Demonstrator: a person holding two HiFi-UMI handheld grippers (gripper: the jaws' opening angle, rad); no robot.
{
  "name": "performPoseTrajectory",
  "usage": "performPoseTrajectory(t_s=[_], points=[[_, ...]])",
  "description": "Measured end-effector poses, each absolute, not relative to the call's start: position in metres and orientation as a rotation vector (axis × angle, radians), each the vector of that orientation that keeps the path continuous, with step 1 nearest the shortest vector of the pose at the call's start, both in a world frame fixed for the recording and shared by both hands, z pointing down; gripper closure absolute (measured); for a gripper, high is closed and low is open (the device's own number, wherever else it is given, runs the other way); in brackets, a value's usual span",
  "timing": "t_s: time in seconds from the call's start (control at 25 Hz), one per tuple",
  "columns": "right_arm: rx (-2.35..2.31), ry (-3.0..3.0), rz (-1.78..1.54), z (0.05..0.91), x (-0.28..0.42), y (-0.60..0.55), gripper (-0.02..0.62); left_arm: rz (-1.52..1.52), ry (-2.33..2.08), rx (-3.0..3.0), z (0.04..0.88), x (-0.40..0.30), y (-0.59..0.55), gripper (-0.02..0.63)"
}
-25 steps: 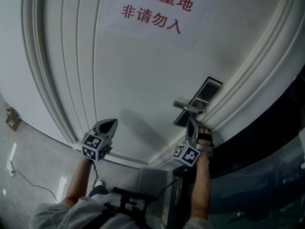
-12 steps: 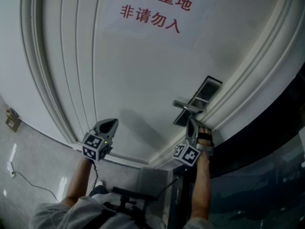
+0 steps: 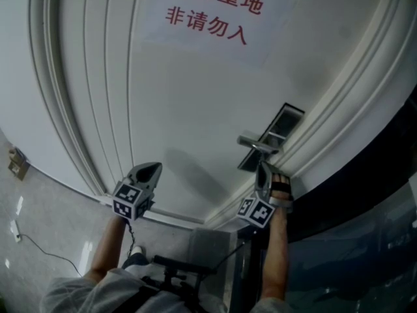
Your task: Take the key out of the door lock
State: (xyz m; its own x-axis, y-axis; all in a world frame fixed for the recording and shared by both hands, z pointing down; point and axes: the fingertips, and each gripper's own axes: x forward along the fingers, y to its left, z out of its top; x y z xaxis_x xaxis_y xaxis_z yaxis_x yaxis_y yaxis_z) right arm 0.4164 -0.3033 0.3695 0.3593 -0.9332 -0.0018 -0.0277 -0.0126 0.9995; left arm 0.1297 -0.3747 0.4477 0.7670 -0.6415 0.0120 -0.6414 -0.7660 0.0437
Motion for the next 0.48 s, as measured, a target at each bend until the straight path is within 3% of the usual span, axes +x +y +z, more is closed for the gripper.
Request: performPoseTrajectory(t_s=[0.48], points=[[1.416, -0.958, -0.928, 0.3708, 0.4129, -0.2948, 0.574, 0.01, -1.066, 2.917, 0.4488, 0.1226, -0.3676, 0.599]])
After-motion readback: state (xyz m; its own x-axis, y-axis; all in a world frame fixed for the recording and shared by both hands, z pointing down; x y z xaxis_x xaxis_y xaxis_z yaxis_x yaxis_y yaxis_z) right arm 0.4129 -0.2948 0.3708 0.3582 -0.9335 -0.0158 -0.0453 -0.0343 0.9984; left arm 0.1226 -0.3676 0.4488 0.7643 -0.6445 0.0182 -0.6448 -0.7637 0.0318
